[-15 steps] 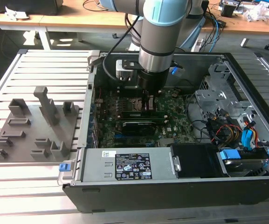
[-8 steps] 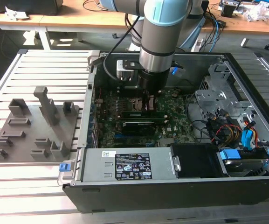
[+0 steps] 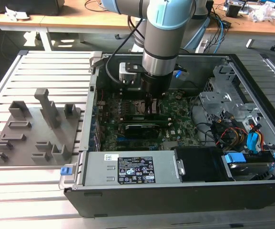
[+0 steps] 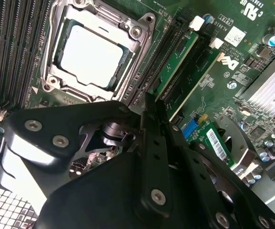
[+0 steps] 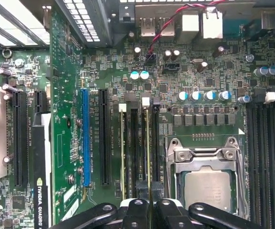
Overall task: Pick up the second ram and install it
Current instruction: 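Insert the second ram into the second slot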
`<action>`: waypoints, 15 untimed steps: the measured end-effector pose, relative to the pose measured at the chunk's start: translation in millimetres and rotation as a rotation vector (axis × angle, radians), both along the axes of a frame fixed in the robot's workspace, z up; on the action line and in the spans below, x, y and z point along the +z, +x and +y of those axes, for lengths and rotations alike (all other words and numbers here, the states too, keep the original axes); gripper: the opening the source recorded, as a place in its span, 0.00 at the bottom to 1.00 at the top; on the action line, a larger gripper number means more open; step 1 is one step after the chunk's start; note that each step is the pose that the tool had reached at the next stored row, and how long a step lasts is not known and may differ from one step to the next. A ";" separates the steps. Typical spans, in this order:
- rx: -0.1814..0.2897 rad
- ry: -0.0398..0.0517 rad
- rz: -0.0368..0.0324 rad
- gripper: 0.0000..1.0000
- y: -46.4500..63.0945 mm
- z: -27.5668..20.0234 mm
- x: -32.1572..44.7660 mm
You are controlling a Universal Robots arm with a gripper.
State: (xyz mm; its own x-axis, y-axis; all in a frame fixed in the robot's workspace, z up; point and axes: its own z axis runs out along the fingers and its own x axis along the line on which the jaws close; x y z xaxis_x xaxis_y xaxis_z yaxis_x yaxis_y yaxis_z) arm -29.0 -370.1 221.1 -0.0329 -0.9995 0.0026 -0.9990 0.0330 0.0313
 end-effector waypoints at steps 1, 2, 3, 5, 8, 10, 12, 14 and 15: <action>0.000 -0.0002 0.0001 0.13 0.0 0.0 -1.4; 0.000 0.0000 -0.0001 0.13 0.0 0.0 -1.5; 0.000 0.0005 -0.0005 0.13 0.1 0.1 -1.6; 0.000 0.0013 -0.0007 0.20 0.3 0.2 -2.1; 0.000 -0.0024 0.0001 0.27 0.0 0.0 -0.3; 0.000 -0.0069 -0.0003 0.27 0.0 0.4 11.5; 0.000 -0.0221 -0.0005 0.27 0.0 2.1 25.5; 0.000 -0.0315 -0.0006 0.27 0.0 4.2 29.9; 0.000 -0.0340 -0.0005 0.19 0.0 5.2 30.6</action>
